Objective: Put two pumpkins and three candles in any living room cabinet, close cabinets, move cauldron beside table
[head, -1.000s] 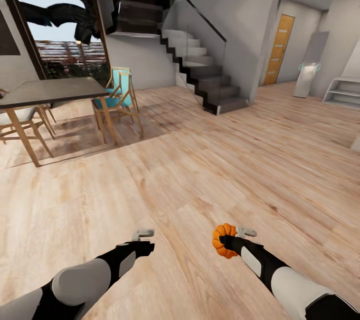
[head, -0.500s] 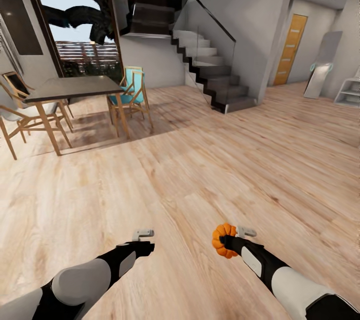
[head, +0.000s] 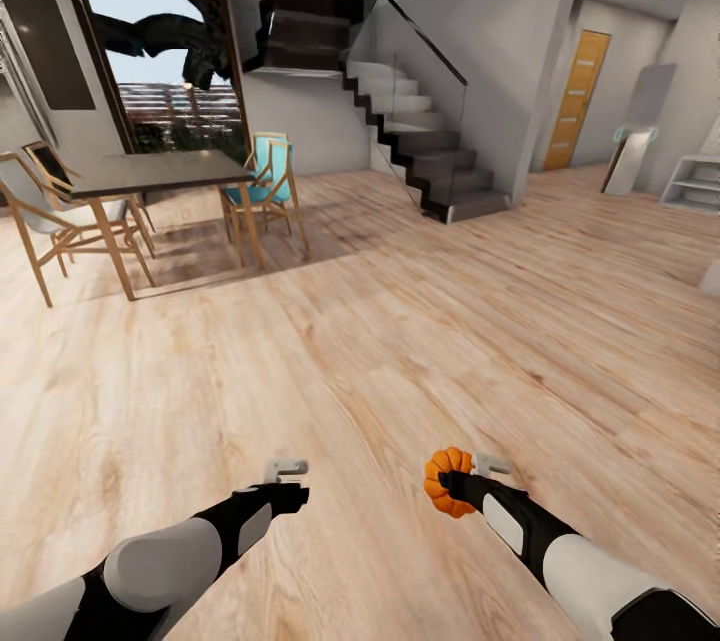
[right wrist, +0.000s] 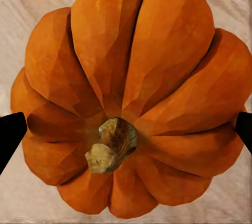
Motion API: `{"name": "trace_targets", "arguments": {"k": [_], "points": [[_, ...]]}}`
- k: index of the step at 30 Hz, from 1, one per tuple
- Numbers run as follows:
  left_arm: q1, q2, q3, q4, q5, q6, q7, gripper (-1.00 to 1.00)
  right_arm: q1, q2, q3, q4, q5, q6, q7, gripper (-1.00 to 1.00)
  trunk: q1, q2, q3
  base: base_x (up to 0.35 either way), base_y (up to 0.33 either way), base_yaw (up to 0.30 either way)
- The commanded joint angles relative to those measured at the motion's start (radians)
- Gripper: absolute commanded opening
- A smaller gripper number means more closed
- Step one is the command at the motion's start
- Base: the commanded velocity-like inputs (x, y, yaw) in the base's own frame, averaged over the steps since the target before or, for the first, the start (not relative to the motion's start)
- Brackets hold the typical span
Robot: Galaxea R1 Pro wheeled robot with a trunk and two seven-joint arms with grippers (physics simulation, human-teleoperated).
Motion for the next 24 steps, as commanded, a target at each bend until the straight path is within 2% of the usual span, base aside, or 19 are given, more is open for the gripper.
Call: {"name": "trace_targets", "arguments": {"k": [1,8,18,24], "points": [[-0.001,0.000,-0.008,-0.001,0.009,0.002,0.002,1.00,0.000,-0.001,0.006,-0.003,-0.006,0.005,-0.003,-1.00,-0.001,0.000,-0.001,-0.332,0.000,0.061],[-0.001,0.000,-0.008,-0.001,0.009,0.002,0.003,1.00,0.000,0.000,0.006,-0.003,-0.006,0.005,-0.005,-1.00,-0.001,0.000,-0.001,-0.332,0.000,0.141],[-0.001,0.000,-0.009,-0.001,0.009,0.002,0.003,1.00,0.000,0.003,0.005,-0.003,-0.007,0.003,-0.008,-1.00,-0.001,0.000,-0.001,-0.331,0.000,0.021],[-0.001,0.000,-0.007,0.000,0.009,0.004,0.003,1.00,0.000,0.002,0.005,-0.003,-0.007,0.003,-0.012,-1.00,-0.001,0.000,-0.001,-0.332,0.032,0.169]]}}
